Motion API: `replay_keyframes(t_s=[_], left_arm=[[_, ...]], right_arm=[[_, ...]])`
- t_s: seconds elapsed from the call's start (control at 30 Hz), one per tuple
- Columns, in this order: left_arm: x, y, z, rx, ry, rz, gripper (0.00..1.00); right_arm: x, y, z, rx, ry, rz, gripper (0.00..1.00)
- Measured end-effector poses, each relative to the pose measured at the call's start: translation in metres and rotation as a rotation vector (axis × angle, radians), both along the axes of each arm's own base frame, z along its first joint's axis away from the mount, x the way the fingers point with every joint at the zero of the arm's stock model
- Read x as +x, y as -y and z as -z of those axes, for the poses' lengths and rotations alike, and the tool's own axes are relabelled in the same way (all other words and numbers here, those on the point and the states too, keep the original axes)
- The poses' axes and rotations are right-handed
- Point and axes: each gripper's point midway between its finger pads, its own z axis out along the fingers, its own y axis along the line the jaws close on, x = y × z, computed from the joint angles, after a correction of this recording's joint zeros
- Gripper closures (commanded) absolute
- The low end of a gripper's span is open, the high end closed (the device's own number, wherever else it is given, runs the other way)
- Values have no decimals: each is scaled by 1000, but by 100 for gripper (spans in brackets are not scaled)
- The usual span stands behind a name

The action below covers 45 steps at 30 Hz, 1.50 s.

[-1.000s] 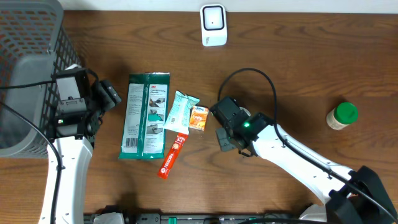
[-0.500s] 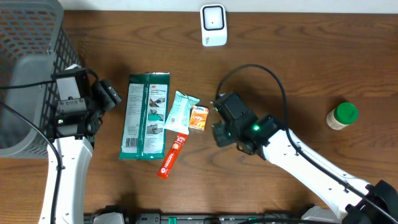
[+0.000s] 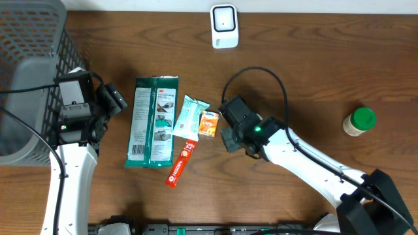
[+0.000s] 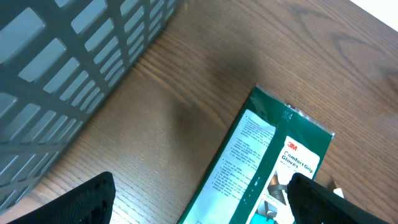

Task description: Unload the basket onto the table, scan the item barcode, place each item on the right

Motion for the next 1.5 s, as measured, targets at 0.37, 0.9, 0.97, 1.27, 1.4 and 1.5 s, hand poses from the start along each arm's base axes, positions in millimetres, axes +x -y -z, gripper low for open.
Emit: replay_keyframes(t_s=[0.37, 0.9, 0.97, 1.27, 1.4, 1.5], left_arm=[[0, 0, 0, 0, 0, 0, 12], [0, 0, 0, 0, 0, 0, 12], [0, 0, 0, 0, 0, 0, 12], [0, 0, 0, 0, 0, 0, 12], [0, 0, 0, -1, 0, 0, 12], [0, 0, 0, 0, 0, 0, 12]], right_arm=[[-26, 75, -11, -333, -28, 54, 99], [17, -37, -45, 204, 135, -98, 99], [18, -34, -33, 172, 118, -83, 99], [3, 3, 7, -38, 8, -30, 99], [-11, 39, 11, -209, -35, -1, 99], [-10, 67, 6, -325, -14, 42, 99]])
